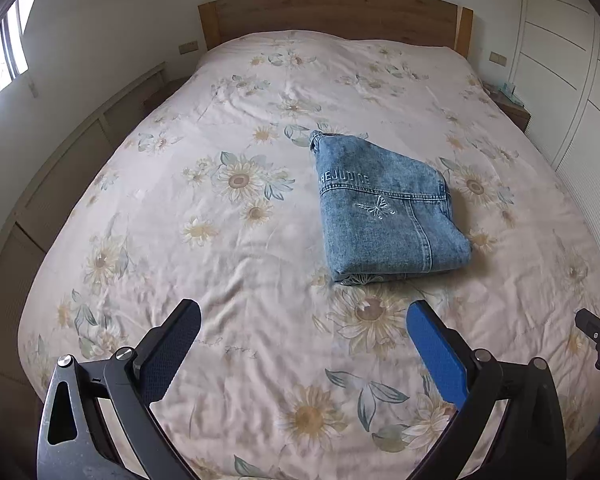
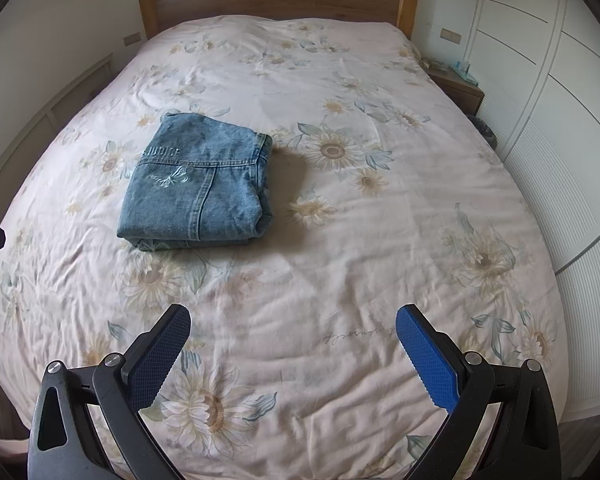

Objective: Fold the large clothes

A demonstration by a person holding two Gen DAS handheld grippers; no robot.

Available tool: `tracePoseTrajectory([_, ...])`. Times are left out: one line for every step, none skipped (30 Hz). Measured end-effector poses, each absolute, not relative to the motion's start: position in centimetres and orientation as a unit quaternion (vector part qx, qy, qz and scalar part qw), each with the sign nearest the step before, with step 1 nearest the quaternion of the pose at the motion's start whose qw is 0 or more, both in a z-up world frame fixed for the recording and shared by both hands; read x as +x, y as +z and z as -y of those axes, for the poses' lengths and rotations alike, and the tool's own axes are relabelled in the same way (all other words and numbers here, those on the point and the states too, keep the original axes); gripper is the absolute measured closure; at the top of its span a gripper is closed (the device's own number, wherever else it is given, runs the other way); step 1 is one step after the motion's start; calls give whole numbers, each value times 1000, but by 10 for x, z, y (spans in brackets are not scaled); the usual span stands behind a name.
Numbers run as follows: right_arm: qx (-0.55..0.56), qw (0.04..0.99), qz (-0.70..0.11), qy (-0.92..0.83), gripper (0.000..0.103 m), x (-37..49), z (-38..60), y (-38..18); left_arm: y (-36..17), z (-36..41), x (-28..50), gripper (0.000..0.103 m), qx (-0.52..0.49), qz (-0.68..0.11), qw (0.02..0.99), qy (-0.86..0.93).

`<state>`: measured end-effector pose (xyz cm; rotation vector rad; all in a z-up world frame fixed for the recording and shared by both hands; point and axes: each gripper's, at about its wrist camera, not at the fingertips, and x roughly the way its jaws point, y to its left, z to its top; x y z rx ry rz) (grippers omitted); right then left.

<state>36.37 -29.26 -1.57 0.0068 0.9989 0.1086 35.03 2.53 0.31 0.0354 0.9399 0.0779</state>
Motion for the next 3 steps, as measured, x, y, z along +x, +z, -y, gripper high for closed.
tracePoseTrajectory([3,876,-479,52,0,364,293,-16,3,-25,350,1,17,-454,890,38])
tracePoseTrajectory([3,876,-479,52,0,364,293,-16,2,-25,350,1,16,-455,889,38])
tracePoseTrajectory([3,876,-479,52,0,364,293,-16,2,-25,350,1,15,-456,889,38])
